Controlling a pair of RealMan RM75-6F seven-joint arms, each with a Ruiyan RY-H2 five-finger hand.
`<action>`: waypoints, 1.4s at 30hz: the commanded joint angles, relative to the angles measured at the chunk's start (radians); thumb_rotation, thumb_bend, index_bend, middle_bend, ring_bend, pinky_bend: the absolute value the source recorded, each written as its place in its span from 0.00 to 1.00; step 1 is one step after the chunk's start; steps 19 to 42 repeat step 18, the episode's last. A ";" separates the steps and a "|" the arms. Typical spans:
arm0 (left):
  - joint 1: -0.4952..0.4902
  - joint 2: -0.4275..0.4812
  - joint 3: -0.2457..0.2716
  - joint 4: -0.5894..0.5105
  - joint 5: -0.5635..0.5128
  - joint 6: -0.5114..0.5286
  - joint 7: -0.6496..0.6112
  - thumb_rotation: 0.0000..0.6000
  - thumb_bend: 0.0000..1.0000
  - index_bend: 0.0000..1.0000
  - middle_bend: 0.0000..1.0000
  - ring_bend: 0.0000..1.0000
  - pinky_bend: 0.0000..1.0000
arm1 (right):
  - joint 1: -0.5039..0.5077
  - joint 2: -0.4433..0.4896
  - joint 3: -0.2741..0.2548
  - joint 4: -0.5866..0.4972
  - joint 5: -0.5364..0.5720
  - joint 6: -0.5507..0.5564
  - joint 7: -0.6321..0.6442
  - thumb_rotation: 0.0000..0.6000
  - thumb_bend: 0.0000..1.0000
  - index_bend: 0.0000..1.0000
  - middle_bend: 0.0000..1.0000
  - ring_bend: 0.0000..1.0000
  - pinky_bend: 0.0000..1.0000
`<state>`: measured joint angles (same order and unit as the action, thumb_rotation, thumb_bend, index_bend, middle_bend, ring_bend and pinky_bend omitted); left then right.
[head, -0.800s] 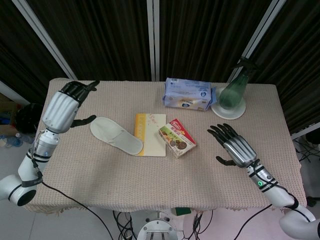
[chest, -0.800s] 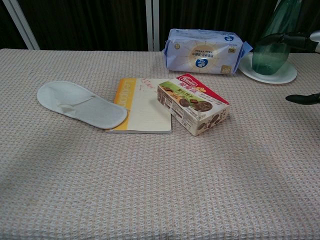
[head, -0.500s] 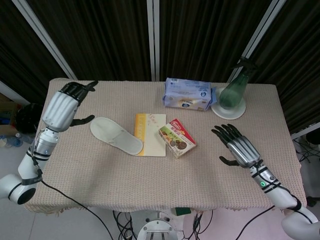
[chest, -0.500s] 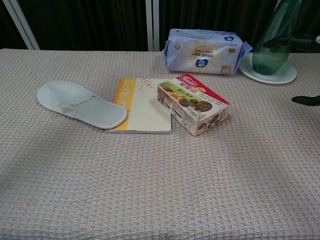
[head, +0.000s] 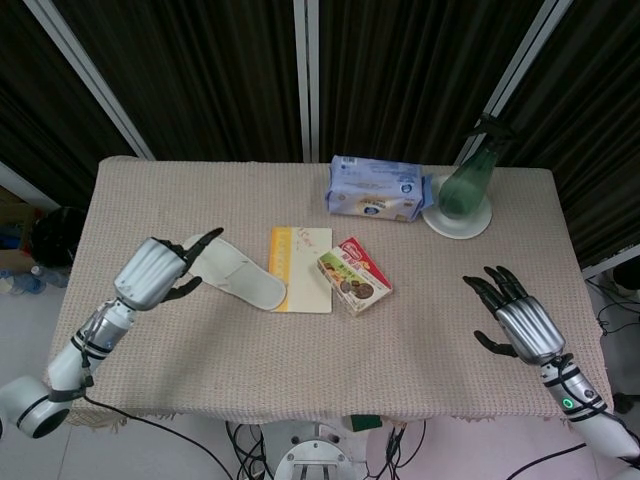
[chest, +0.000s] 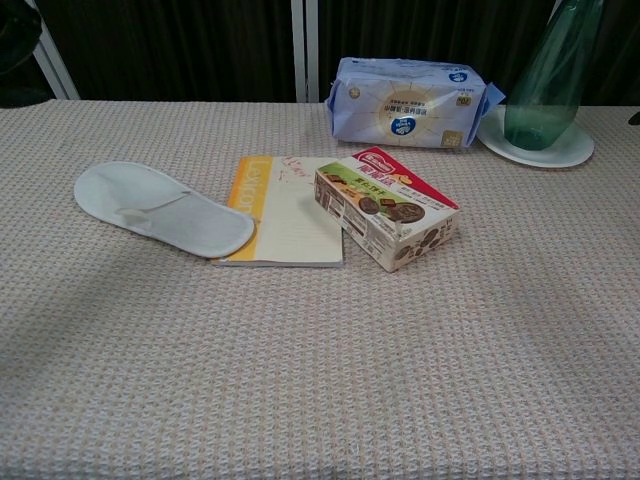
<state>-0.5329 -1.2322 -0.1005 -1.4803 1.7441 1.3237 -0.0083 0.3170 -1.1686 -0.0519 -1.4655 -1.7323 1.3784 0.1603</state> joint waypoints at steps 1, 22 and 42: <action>0.024 -0.125 0.067 0.130 0.136 0.133 -0.030 1.00 0.47 0.00 0.98 1.00 1.00 | -0.029 -0.017 -0.016 0.037 -0.026 0.049 0.031 1.00 0.28 0.00 0.15 0.00 0.05; 0.064 -0.323 0.174 0.327 0.291 0.332 -0.054 1.00 0.67 0.00 1.00 1.00 1.00 | -0.064 -0.020 -0.009 0.046 0.007 0.070 0.029 1.00 0.28 0.00 0.15 0.00 0.05; 0.064 -0.323 0.174 0.327 0.291 0.332 -0.054 1.00 0.67 0.00 1.00 1.00 1.00 | -0.064 -0.020 -0.009 0.046 0.007 0.070 0.029 1.00 0.28 0.00 0.15 0.00 0.05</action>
